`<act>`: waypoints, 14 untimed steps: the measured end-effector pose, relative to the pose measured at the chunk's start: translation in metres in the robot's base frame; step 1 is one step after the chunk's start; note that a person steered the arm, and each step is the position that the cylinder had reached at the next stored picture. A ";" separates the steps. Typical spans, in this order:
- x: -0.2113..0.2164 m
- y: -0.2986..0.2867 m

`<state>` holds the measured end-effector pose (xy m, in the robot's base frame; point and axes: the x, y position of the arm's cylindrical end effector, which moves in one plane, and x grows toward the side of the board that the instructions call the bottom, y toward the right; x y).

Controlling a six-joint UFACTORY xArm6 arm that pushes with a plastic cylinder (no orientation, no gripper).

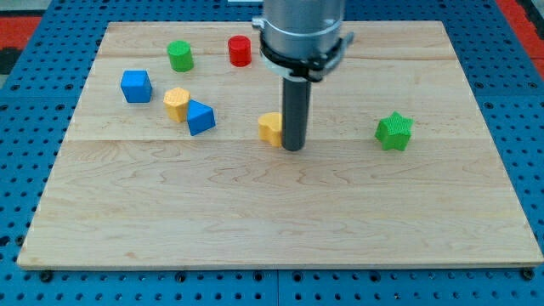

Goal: Align the stars in a horizontal line

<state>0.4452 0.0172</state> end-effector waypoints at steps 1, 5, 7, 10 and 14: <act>0.020 0.018; -0.057 0.153; -0.068 0.170; -0.068 0.180; -0.128 0.165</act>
<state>0.3177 0.1825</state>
